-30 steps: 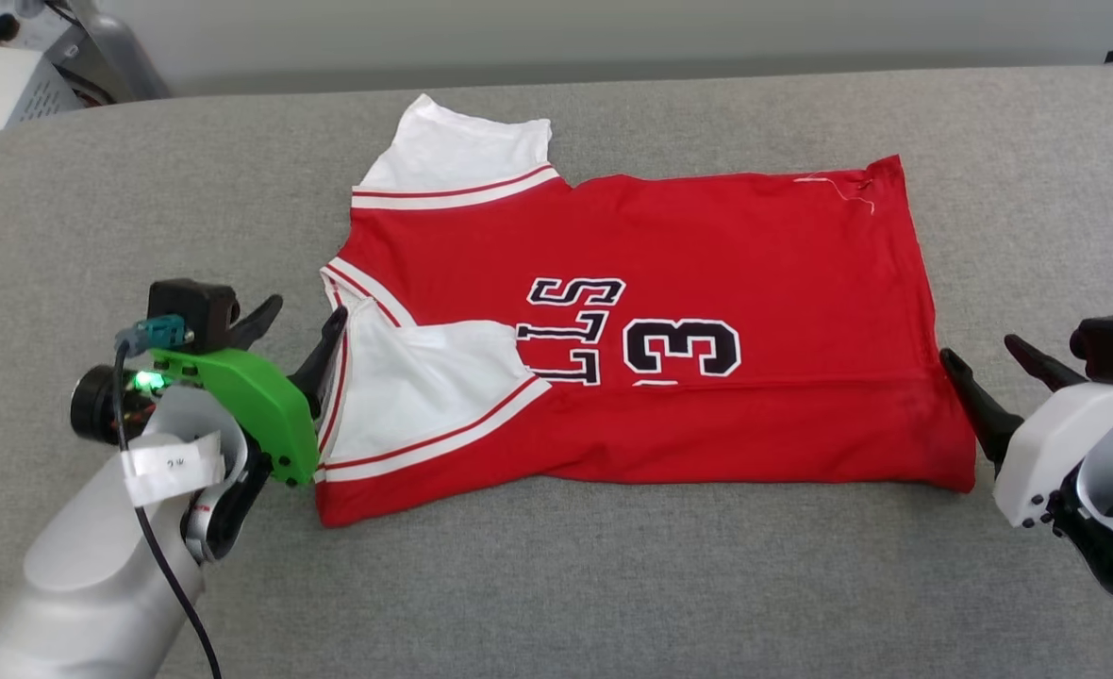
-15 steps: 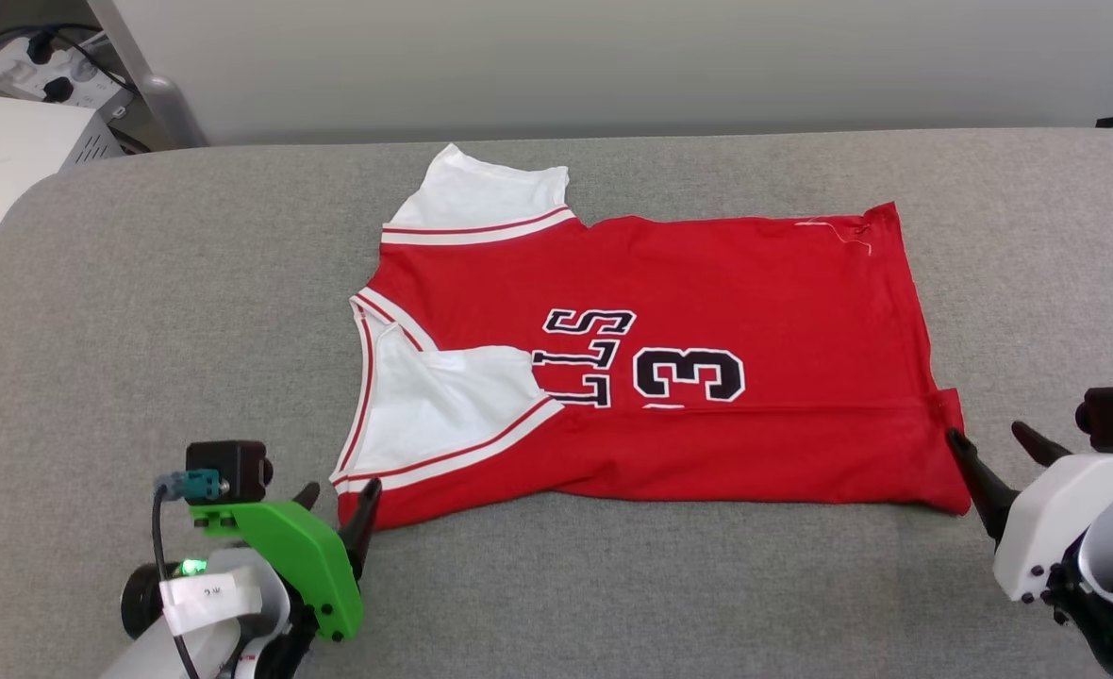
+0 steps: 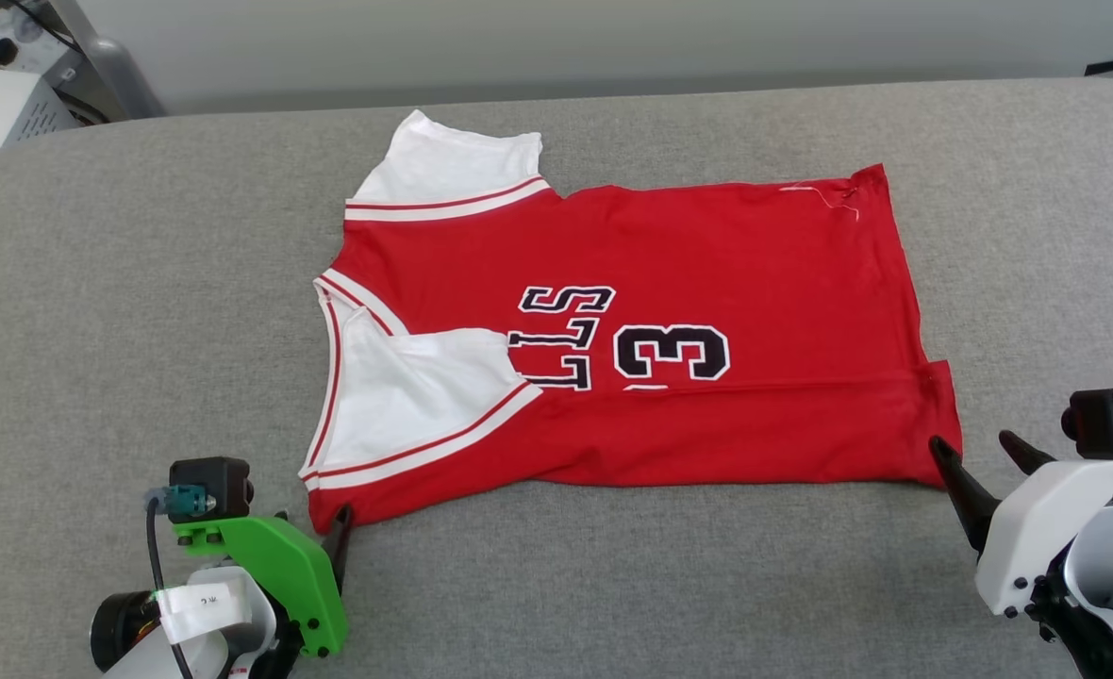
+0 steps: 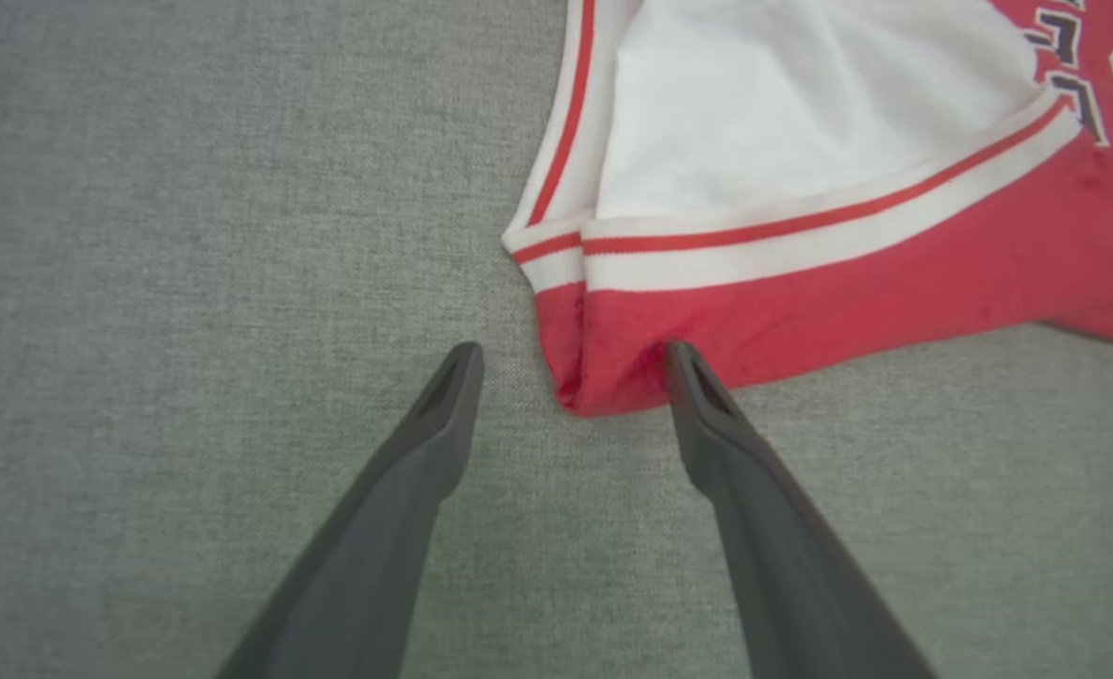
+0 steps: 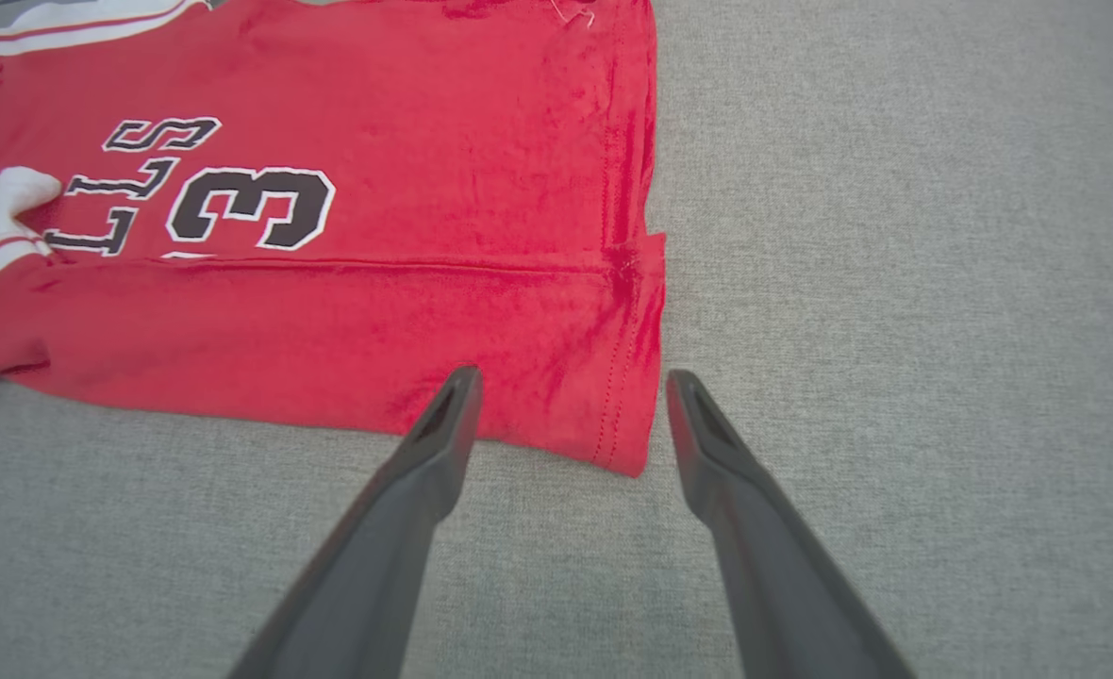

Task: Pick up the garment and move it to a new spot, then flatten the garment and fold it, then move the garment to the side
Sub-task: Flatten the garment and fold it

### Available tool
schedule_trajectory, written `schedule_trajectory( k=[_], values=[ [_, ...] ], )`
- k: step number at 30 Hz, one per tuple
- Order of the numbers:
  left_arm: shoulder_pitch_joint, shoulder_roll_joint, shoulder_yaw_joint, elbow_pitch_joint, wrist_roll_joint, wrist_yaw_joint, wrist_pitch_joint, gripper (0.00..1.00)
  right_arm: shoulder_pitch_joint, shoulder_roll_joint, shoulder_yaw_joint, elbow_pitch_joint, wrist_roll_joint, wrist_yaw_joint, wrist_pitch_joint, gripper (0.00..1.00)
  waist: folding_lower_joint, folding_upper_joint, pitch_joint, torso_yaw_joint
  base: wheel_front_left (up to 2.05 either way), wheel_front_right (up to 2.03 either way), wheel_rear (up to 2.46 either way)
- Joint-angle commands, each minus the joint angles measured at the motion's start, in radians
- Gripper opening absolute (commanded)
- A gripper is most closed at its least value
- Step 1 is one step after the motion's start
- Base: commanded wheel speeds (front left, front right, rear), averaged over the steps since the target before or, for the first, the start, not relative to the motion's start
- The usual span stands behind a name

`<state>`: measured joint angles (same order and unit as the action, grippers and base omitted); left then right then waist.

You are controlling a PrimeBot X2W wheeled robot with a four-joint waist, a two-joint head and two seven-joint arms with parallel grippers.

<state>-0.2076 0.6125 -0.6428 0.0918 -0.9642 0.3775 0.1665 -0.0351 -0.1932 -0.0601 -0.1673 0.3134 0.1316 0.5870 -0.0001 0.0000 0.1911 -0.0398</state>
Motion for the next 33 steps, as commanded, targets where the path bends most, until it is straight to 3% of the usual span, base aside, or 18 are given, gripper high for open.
schedule_trajectory(
  k=[1,13,14,15,16,26,33],
  values=[
    [-0.005,-0.002,0.002,0.012,0.002,-0.005,-0.004,1.00,0.018,0.006,-0.002,-0.010,-0.009,-0.001,0.003,1.00,0.0001,0.0000,0.023,-0.020,0.00,0.00,0.00],
    [-0.020,-0.028,-0.002,0.128,-0.038,-0.049,0.021,1.00,0.017,0.010,-0.006,-0.013,-0.014,-0.001,-0.006,1.00,0.0001,0.0000,0.065,-0.034,0.00,0.00,0.00],
    [-0.019,-0.030,-0.003,0.135,-0.043,-0.055,0.023,0.49,0.017,0.009,-0.008,-0.012,-0.014,-0.001,-0.006,1.00,0.0001,0.0000,0.065,-0.032,0.00,0.00,0.00],
    [-0.019,-0.033,-0.002,0.142,-0.049,-0.064,0.024,0.16,0.018,0.007,-0.010,-0.009,-0.015,-0.001,-0.005,1.00,0.0001,0.0000,0.065,-0.030,0.00,0.00,0.00],
    [-0.019,-0.036,-0.001,0.146,-0.055,-0.072,0.023,0.00,0.018,0.004,-0.012,-0.007,-0.015,-0.001,-0.004,1.00,0.0001,0.0000,0.064,-0.027,0.00,0.00,0.00],
    [-0.024,-0.027,0.034,0.083,-0.069,-0.130,-0.043,0.00,0.010,-0.044,-0.034,0.038,-0.053,-0.001,0.010,1.00,0.0001,0.0000,0.025,0.025,0.00,0.00,0.00],
    [-0.018,0.008,0.030,-0.040,-0.050,-0.109,-0.031,0.00,-0.044,-0.019,-0.064,0.123,-0.073,-0.001,0.023,1.00,0.0001,0.0000,0.028,0.063,0.00,0.00,0.00]
  ],
)
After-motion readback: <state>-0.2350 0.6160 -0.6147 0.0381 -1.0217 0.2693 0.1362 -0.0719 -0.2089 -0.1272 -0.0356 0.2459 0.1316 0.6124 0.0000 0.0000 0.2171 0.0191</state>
